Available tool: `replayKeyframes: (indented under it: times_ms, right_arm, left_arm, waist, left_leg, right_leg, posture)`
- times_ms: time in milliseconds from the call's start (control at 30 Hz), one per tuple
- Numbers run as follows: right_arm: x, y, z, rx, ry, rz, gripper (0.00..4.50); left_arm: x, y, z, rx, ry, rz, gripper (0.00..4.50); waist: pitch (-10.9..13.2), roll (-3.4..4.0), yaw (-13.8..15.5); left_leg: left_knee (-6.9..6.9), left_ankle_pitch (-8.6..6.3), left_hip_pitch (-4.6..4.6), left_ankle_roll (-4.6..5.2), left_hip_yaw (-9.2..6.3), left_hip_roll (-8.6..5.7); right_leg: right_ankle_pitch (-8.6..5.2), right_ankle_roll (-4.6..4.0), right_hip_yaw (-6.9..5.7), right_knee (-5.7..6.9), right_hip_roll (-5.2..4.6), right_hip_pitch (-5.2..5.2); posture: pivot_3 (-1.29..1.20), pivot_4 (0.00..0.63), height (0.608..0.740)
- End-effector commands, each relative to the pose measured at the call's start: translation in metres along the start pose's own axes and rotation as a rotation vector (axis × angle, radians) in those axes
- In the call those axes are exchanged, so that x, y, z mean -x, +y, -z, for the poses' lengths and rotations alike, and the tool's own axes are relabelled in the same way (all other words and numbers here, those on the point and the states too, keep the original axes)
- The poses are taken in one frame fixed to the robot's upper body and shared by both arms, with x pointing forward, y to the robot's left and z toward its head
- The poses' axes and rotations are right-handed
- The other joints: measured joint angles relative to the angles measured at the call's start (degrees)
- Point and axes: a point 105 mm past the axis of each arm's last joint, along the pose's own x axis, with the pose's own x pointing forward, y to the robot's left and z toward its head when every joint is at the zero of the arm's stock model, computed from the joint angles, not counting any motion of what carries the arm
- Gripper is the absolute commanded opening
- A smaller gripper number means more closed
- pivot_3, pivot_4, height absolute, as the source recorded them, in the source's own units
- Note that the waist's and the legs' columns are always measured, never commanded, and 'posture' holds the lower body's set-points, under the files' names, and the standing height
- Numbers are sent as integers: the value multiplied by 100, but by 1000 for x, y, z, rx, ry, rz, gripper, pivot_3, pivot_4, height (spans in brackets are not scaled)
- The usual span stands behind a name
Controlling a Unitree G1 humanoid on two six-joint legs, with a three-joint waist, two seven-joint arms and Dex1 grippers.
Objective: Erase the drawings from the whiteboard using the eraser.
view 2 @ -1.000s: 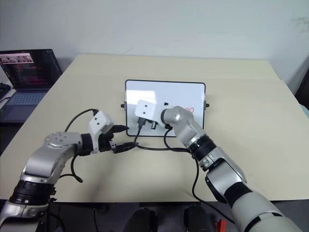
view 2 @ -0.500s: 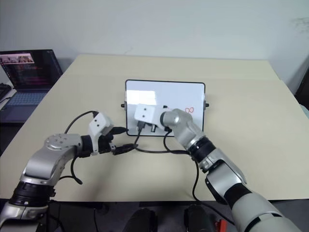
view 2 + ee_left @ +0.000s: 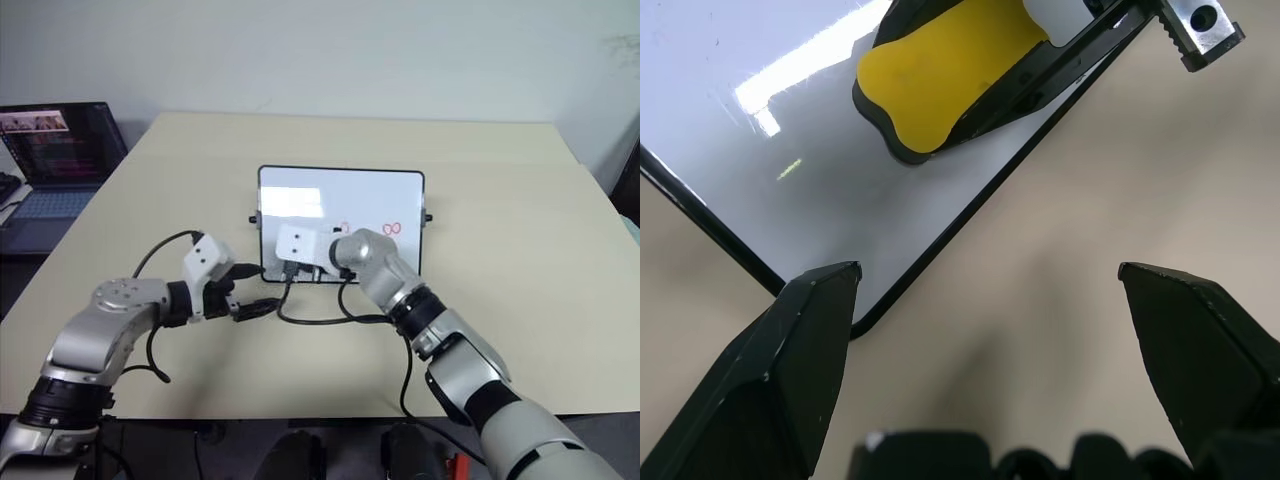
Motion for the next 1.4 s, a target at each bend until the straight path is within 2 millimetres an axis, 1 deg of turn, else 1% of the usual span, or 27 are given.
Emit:
replayKeyframes:
  times_ms: [33,67,167,267,367,400,467,500,533,600,633,700,800,867,1000,1133,1200,1233,1267,1400]
  right_arm:
    - [4,-29,-2,-21,-15,159,1352]
    - [7,-38,-9,-27,-48,213,1352]
    - [13,-60,-25,-55,-124,330,1352]
    - [15,-69,-32,-72,-161,383,1352]
    - [14,-69,-35,-74,-172,383,1352]
    - [12,-65,-35,-71,-167,359,1352]
    - [3,-42,-29,-59,-136,229,1352]
    - [0,-34,-27,-55,-123,183,1352]
    - [-2,-27,-25,-51,-115,147,1352]
    - [-3,-20,-23,-49,-109,125,1352]
    - [-3,-20,-23,-50,-111,132,1352]
    - [-1,-27,-24,-52,-121,173,1352]
    - [8,-43,-27,-79,-150,239,1352]
    - [19,-48,-29,-155,-195,252,1352]
    - [40,-39,-35,-295,-293,237,1352]
    - [74,-26,-43,-371,-368,225,1352]
    - [96,-17,-44,-399,-403,205,1352]
    - [107,-13,-41,-404,-408,200,1352]
    - [114,-10,-40,-406,-406,196,1352]
    - [143,4,-5,-434,-312,239,1352]
  left_arm:
    - [6,2,-14,-47,-34,-15,4500]
    - [6,3,-14,-47,-35,-15,4500]
    - [6,3,-15,-48,-35,-15,4500]
    - [6,3,-15,-49,-36,-14,4500]
    - [5,3,-16,-49,-37,-11,4500]
    - [5,3,-16,-49,-37,-9,4500]
    - [5,4,-16,-51,-38,-8,4500]
    - [5,4,-16,-51,-38,-7,4500]
    - [5,4,-17,-52,-38,-6,4500]
    - [4,4,-17,-53,-38,-6,4500]
    - [4,4,-17,-53,-38,-5,4500]
    - [4,5,-18,-54,-38,-5,4500]
    - [4,7,-20,-58,-40,-4,4500]
    - [4,9,-24,-62,-48,-3,4500]
    - [5,11,-31,-55,-77,8,4500]
    - [6,9,-39,-47,-111,31,4500]
    - [7,9,-42,-46,-119,38,4500]
    - [7,10,-43,-48,-120,42,4500]
    - [7,10,-44,-49,-121,44,4500]
    - [8,14,-43,-62,-115,38,4500]
  waist:
    - [1,1,-5]
    - [2,1,-5]
    - [9,1,1]
    - [11,2,-3]
    - [11,2,-9]
    - [11,2,-10]
    - [10,1,-10]
    - [10,1,-9]
    - [10,1,-10]
    - [10,1,-8]
    - [10,1,-8]
    - [10,1,-8]
    - [10,1,-7]
    - [11,2,17]
    - [10,1,22]
    - [11,2,10]
    - [11,1,4]
    - [11,1,10]
    - [11,1,12]
    - [9,-1,18]
  left_leg:
    - [0,0,0,0,0,0]
    - [1,0,1,0,1,1]
    - [1,1,-2,-1,0,1]
    - [0,-1,-10,-2,2,-1]
    - [-12,-1,-13,-2,5,0]
    - [-26,-1,-13,-2,6,0]
    - [-50,-1,-11,-3,9,0]
    - [-59,-1,-10,-3,10,0]
    - [-67,-1,-9,-3,10,0]
    - [-76,-1,-10,-2,10,3]
    - [-78,-1,-11,-2,10,3]
    - [-77,-1,-12,-3,11,2]
    - [-75,0,-10,-3,10,0]
    - [-75,0,-10,-3,7,0]
    - [-77,0,-19,-3,5,-2]
    - [-81,-2,-26,-5,8,-1]
    - [-81,-3,-27,-5,8,0]
    - [-81,-3,-26,-5,8,0]
    - [-80,-3,-26,-5,6,-1]
    - [-77,-3,-17,-5,4,-6]
  right_leg:
    - [0,0,0,0,0,0]
    - [0,0,1,1,1,0]
    - [0,0,0,0,1,-1]
    - [0,-1,1,-5,-2,-4]
    - [-2,-2,3,-17,-3,-7]
    - [-2,-2,3,-28,-3,-8]
    - [-1,-3,5,-45,-3,-9]
    - [-1,-3,4,-52,-3,-9]
    - [-2,-3,4,-59,-3,-9]
    - [-2,-3,2,-71,-2,-9]
    - [-2,-3,1,-74,-2,-9]
    - [-1,-3,2,-75,-3,-9]
    - [-1,-3,1,-73,-5,-8]
    - [-1,-3,0,-71,-5,-8]
    - [-1,-2,-5,-87,-7,-7]
    - [-3,1,-1,-98,-7,-10]
    - [-3,2,-2,-97,-7,-12]
    - [-4,2,-1,-96,-7,-12]
    - [-4,2,-3,-95,-7,-12]
    - [-4,3,-5,-93,-7,-1]
  posture:
    - [0,150,740]
    - [0,150,740]
    - [0,150,740]
    - [0,150,740]
    - [0,150,740]
    - [0,150,740]
    - [0,150,740]
    - [0,150,740]
    - [0,150,740]
    - [0,150,740]
    - [0,150,740]
    - [0,150,740]
    - [0,150,740]
    - [0,150,740]
    - [0,150,740]
    - [0,150,740]
    - [0,150,740]
    - [0,150,740]
    - [0,150,740]
    - [0,150,740]
